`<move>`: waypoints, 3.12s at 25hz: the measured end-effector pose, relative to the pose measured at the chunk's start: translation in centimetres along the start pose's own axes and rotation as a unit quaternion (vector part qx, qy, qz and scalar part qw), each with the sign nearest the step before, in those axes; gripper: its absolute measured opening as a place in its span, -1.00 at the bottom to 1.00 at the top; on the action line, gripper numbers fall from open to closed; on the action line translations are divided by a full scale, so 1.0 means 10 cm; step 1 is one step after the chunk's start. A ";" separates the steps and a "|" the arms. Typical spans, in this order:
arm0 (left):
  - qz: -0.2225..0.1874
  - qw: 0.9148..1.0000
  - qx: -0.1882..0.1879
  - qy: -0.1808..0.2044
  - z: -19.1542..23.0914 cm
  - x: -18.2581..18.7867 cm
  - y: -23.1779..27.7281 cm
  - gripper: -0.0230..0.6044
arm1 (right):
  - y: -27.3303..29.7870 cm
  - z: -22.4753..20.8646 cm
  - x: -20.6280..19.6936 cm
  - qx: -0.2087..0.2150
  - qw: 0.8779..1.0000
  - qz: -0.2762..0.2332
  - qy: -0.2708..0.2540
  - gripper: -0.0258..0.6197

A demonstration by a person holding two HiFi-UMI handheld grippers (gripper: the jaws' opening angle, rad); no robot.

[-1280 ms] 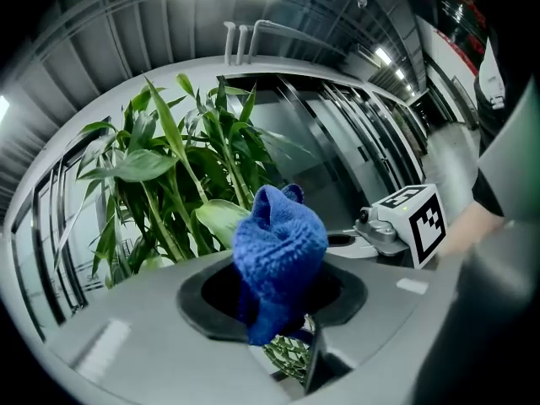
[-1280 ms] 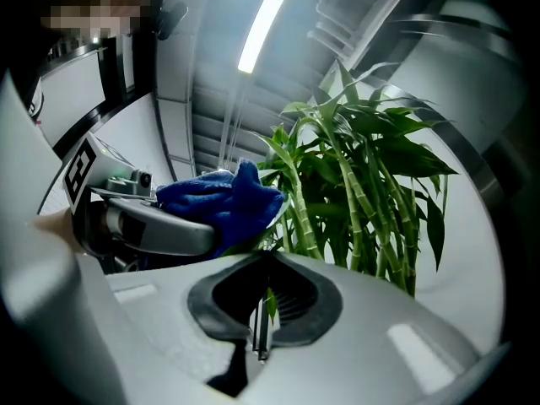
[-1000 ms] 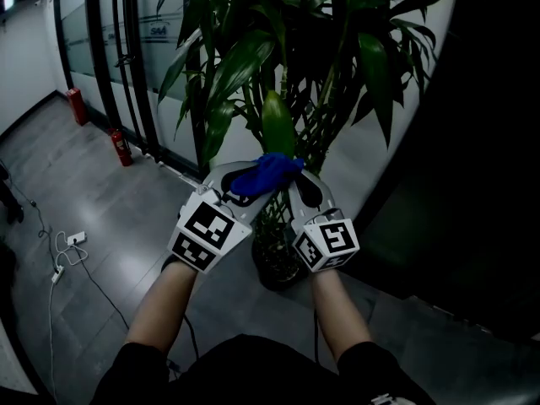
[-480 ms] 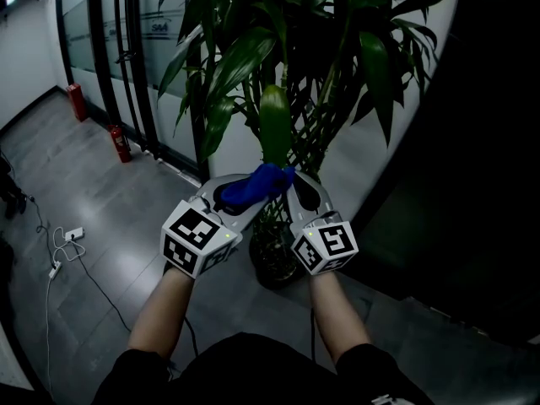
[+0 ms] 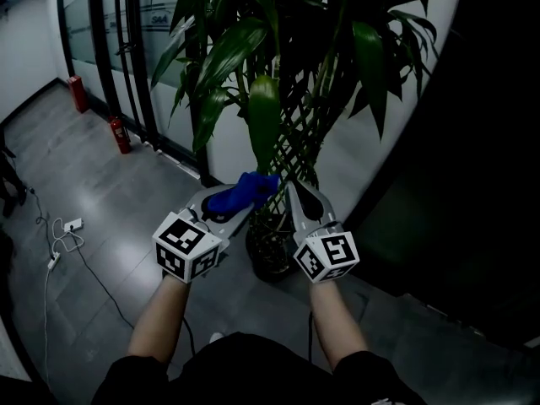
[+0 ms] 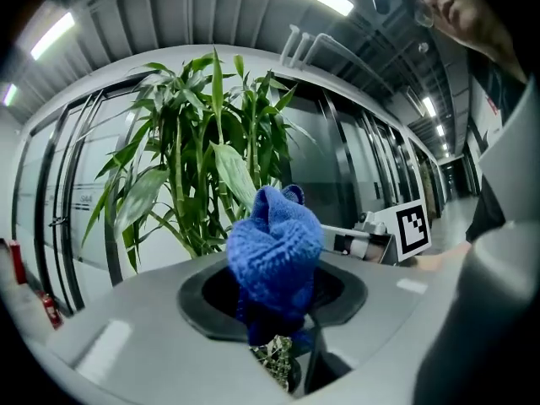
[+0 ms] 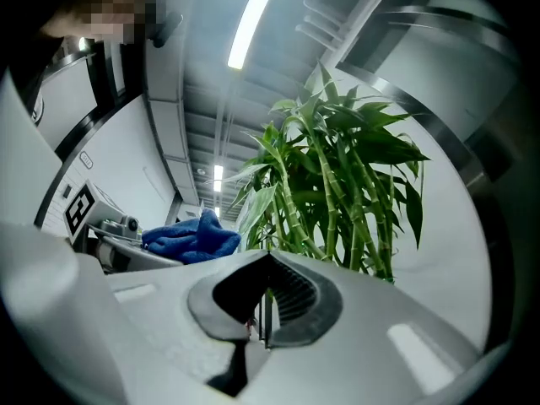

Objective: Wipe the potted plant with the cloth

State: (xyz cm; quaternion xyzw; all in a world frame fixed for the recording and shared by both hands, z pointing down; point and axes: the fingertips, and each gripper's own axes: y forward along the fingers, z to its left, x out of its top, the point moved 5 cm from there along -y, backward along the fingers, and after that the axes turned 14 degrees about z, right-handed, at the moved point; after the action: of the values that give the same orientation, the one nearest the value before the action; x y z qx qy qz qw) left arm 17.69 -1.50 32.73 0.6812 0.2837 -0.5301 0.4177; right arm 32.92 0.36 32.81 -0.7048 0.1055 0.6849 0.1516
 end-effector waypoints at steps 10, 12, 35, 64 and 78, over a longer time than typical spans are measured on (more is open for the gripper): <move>-0.070 0.994 0.049 -0.073 -0.30 -0.44 -0.36 -0.44 | -0.30 0.10 -0.35 0.054 0.998 0.026 0.023 -0.91; -0.080 0.991 0.068 -0.081 -0.35 -0.50 -0.49 -0.44 | -0.36 0.13 -0.42 0.066 0.997 0.028 0.032 -0.91; -0.136 0.971 0.127 -0.147 -0.21 -1.26 -1.85 -0.44 | -1.01 0.91 -0.62 -0.004 0.998 0.026 0.055 -0.91; -0.129 0.971 0.107 -0.171 -0.19 -1.69 -2.22 -0.44 | -1.62 1.25 -0.84 -0.089 0.994 0.058 0.036 -0.91; -0.127 0.970 0.114 -0.176 -0.42 -1.61 -2.18 -0.44 | -1.81 1.08 -0.87 -0.085 0.993 0.068 0.043 -0.91</move>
State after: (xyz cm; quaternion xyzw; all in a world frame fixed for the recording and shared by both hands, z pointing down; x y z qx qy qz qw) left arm -2.83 13.76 42.64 0.5788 0.2278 -0.7191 0.3100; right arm 28.93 20.62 42.55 -0.7352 0.1008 0.6692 0.0394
